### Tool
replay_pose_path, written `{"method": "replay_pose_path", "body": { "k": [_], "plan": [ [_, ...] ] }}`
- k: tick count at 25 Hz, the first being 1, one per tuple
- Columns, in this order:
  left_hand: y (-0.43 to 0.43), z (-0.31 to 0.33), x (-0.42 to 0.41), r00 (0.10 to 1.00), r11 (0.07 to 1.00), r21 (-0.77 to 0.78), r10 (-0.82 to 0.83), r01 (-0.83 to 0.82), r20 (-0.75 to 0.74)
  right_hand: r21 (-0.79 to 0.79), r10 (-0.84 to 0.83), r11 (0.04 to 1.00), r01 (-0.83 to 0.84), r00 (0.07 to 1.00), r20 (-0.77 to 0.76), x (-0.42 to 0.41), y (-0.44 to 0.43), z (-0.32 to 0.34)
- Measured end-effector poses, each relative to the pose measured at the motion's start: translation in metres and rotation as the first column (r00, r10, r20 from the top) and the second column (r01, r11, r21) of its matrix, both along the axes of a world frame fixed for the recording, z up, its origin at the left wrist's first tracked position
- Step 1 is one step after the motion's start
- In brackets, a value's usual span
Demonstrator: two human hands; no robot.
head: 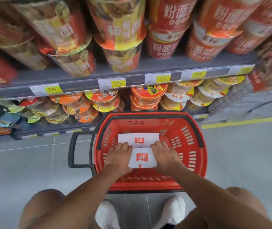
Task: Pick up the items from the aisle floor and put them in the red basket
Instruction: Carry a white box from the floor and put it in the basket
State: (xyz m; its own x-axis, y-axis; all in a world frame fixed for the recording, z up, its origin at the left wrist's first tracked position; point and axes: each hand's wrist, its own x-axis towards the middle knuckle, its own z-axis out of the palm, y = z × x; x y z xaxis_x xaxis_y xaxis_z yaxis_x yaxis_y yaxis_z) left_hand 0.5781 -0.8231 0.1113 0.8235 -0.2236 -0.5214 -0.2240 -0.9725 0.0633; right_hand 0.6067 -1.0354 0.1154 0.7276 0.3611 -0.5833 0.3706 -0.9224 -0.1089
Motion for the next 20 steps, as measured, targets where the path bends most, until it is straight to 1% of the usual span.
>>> {"method": "replay_pose_path", "body": {
  "k": [3, 5, 7, 10, 14, 18, 20],
  "plan": [
    [-0.003, -0.068, 0.005, 0.999, 0.998, 0.054, -0.014, 0.016, -0.029, -0.049, 0.022, 0.999, -0.023, 1.000, -0.015, 0.008, 0.005, -0.070],
    [-0.005, -0.100, 0.003, 0.999, 0.996, 0.081, -0.034, 0.037, -0.037, -0.064, 0.018, 0.998, -0.021, 0.999, -0.046, 0.005, 0.007, -0.104],
    [-0.009, -0.118, 0.003, 0.998, 0.992, 0.118, -0.048, 0.051, -0.026, -0.067, 0.002, 0.998, -0.005, 0.999, -0.044, 0.001, 0.009, -0.126],
    [-0.016, -0.129, 0.005, 0.998, 0.986, 0.160, -0.048, 0.052, -0.028, -0.067, -0.011, 0.998, 0.011, 1.000, 0.004, -0.001, 0.012, -0.141],
    [-0.021, -0.115, 0.006, 0.998, 0.982, 0.190, 0.006, 0.007, -0.065, -0.098, -0.023, 0.995, 0.020, 0.999, -0.037, 0.001, 0.016, -0.124],
    [-0.019, -0.045, 0.013, 0.996, 0.971, 0.230, -0.041, 0.059, -0.083, -0.127, 0.000, 0.992, -0.005, 0.999, -0.039, 0.008, 0.017, -0.051],
    [-0.017, -0.004, 0.014, 0.997, 0.969, 0.235, -0.058, 0.071, -0.060, -0.124, -0.003, 0.992, 0.001, 1.000, -0.015, 0.010, 0.016, -0.009]
  ]
}}
